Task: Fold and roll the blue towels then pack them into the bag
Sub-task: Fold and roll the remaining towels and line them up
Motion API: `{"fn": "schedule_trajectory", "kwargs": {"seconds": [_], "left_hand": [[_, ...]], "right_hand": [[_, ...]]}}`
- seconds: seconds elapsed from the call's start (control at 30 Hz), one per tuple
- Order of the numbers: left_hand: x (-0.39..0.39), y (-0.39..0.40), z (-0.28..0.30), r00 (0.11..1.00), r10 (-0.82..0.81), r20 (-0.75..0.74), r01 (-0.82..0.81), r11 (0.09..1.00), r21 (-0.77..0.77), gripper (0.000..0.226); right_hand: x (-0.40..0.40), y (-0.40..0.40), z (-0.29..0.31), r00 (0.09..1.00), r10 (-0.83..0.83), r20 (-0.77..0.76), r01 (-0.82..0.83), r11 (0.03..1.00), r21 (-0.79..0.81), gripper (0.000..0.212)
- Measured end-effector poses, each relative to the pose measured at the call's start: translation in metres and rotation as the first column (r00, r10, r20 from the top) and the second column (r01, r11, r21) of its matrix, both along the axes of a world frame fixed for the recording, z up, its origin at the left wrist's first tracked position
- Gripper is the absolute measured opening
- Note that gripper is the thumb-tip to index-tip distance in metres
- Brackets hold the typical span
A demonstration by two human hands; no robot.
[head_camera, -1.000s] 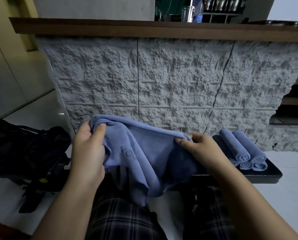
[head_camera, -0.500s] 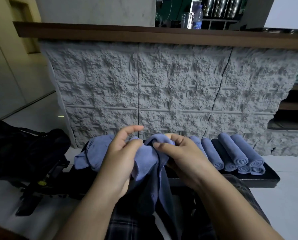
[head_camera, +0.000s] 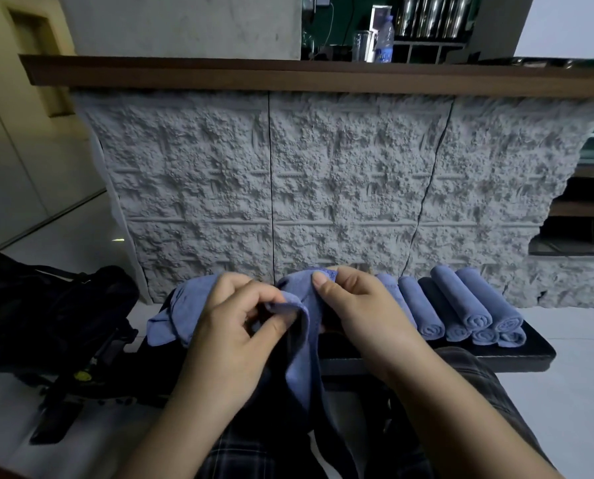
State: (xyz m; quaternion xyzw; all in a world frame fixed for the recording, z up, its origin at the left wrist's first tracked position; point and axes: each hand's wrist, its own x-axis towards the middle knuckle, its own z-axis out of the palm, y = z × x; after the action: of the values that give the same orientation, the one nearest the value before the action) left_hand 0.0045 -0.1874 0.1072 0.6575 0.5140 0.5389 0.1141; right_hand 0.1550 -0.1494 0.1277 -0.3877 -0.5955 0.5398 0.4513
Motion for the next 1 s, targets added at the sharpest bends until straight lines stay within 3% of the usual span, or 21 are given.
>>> {"fn": "schedule_trajectory", "kwargs": {"seconds": [0.1, 0.2, 0.37, 0.63, 0.77, 1.0], "left_hand": [[0.000, -0.001, 0.012, 0.997, 0.039, -0.069, -0.035, 0.998, 0.060, 0.017], [0.007, 0.000, 0.021, 0.997, -0.012, 0.070, 0.014, 1.000, -0.027, 0.012], [0.013, 0.006, 0.017, 0.973, -0.051, 0.223, 0.054, 0.999, -0.007, 0.009], [0.012, 0.009, 0.011, 0.994, -0.013, 0.104, 0.014, 1.000, -0.012, 0.010], [0.016, 0.009, 0.009, 0.993, -0.025, 0.114, 0.029, 0.999, -0.026, 0.009], [0.020, 0.010, 0.005, 0.996, 0.007, 0.094, -0.007, 1.000, 0.000, 0.014]], "right_hand": [[-0.004, -0.002, 0.002, 0.996, 0.061, 0.060, -0.064, 0.997, 0.050, 0.029], [-0.003, -0.004, 0.008, 0.990, 0.104, 0.093, -0.111, 0.991, 0.070, 0.030], [0.001, -0.008, 0.013, 0.983, 0.069, 0.171, -0.086, 0.992, 0.095, 0.038], [0.007, -0.009, 0.016, 0.987, 0.109, 0.120, -0.115, 0.993, 0.042, 0.048], [0.009, -0.008, 0.012, 0.980, 0.140, 0.140, -0.152, 0.985, 0.078, 0.026], [0.010, -0.009, 0.009, 0.960, 0.199, 0.196, -0.225, 0.967, 0.121, 0.028]]}}
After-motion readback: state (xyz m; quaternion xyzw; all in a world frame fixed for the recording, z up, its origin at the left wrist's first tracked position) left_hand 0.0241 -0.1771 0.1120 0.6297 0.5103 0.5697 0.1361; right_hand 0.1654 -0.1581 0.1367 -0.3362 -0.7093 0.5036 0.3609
